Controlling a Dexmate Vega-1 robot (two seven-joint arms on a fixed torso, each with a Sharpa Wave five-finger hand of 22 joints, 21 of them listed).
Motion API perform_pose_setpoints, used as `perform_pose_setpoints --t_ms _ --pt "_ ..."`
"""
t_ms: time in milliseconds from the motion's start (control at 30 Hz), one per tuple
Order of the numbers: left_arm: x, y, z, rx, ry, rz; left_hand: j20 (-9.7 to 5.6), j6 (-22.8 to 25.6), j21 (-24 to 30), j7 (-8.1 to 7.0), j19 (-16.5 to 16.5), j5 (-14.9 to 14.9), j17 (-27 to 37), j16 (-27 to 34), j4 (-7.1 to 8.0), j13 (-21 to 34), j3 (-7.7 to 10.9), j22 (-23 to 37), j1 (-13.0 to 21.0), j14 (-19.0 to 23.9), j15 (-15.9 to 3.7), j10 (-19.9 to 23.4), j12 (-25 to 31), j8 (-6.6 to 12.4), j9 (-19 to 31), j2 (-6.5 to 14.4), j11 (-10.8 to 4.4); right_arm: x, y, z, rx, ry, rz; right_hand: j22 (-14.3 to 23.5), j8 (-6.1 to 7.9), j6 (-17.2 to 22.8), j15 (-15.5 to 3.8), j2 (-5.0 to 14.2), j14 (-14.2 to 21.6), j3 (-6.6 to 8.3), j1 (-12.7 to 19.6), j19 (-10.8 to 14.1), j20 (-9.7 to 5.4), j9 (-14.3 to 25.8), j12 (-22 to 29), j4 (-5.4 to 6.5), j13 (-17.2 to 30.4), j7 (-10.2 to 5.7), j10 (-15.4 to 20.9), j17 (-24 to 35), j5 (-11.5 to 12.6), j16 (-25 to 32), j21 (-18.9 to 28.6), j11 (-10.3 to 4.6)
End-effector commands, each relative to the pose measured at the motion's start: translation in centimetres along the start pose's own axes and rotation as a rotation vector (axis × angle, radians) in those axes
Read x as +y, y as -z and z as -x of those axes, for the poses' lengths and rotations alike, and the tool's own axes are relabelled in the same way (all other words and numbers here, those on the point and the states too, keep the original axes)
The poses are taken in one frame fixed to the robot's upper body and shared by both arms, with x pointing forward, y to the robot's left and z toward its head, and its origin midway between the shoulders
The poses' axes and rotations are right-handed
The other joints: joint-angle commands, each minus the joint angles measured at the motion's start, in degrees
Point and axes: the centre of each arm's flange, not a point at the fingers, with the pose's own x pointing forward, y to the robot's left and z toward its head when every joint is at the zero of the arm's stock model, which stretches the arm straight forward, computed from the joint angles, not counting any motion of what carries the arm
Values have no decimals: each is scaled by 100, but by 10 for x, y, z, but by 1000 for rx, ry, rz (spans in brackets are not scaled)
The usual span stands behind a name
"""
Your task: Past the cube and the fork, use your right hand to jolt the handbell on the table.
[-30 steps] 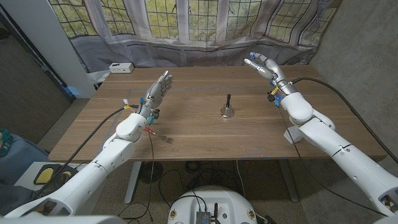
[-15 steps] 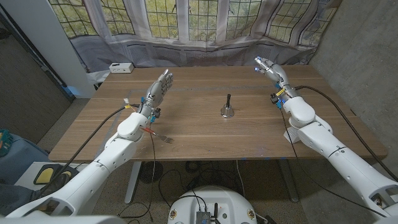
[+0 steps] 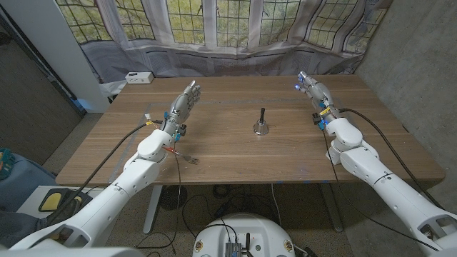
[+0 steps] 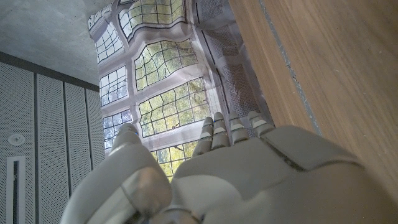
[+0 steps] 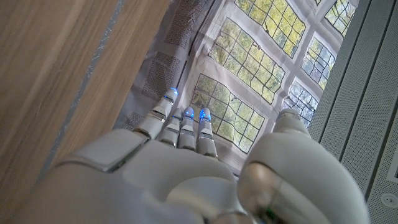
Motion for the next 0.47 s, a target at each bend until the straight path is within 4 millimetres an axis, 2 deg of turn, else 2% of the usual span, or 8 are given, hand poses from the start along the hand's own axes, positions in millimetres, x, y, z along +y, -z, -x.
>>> perform_pose_setpoints --t_ms 33,467 --pt "-3 2 -4 10 5 14 -20 -8 -12 -16 -3 -8 17 -8 11 20 37 16 0 4 27 -32 -11 7 15 -17 81 -4 17 6 39 15 -53 20 -8 -36 0 5 -13 -14 -54 -35 -3 -4 -2 -9 12 6 -24 12 0 -20 -15 8" --pt "1 1 6 10 0 8 -21 -16 -13 -18 -7 -9 17 -13 11 20 41 16 -5 -18 22 -35 -10 7 16 -19 56 7 18 4 47 -8 -48 20 -20 -41 12 19 3 -20 -79 -28 0 -5 3 -13 10 18 -12 -2 2 -8 -13 12"
